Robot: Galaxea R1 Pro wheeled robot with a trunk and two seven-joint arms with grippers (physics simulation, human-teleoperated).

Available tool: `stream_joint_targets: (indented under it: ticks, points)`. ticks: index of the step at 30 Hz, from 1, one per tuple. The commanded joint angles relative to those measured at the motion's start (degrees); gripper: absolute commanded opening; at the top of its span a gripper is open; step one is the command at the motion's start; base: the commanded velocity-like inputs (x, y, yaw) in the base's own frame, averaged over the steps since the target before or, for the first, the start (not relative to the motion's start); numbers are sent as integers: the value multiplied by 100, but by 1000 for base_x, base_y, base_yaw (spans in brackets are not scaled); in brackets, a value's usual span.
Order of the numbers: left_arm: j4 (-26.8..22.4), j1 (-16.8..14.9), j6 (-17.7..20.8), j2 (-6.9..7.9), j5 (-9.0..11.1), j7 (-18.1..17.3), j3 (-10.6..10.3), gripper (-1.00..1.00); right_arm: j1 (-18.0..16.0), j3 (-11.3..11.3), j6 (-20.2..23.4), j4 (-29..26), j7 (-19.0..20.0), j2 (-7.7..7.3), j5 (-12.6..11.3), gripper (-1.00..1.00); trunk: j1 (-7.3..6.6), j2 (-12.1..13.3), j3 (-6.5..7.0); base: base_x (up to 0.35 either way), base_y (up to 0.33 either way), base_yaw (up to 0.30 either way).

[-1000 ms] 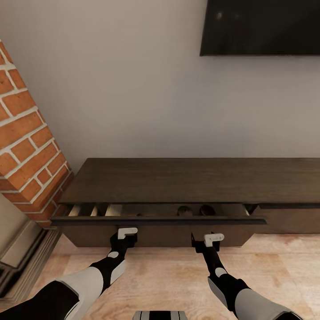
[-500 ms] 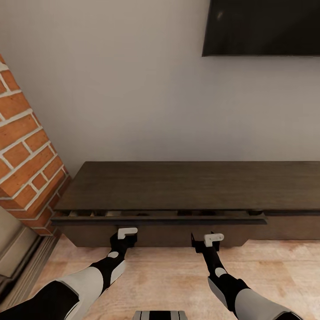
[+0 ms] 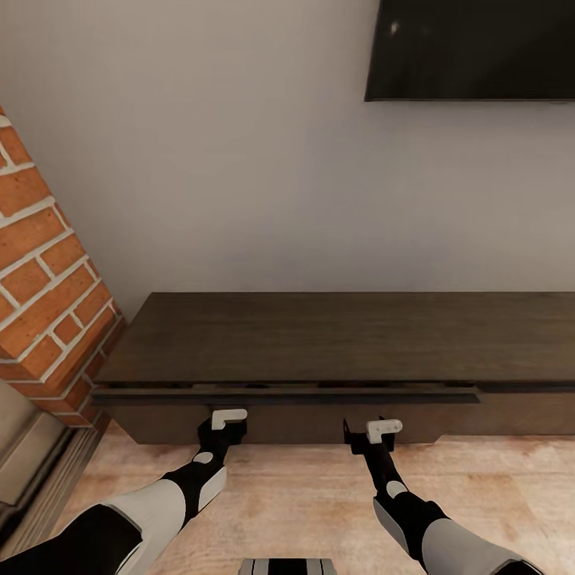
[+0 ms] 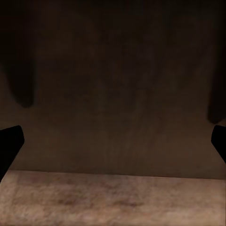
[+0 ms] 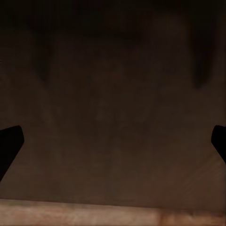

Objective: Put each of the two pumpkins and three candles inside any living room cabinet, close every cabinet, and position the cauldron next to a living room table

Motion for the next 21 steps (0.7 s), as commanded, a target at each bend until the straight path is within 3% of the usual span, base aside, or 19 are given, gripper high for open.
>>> stream_joint_targets:
  ticks: [1, 21]
  points:
    - [1, -5, -16, -2, 27, 28, -31, 100, -4, 50, -17, 4, -31, -3, -40, 100, 0, -2, -4, 140, 0, 0]
    - [1, -5, -15, 0, 27, 29, -31, 100, -4, 50, -25, 4, -31, -2, -40, 100, 0, -2, -4, 28, 0, 0]
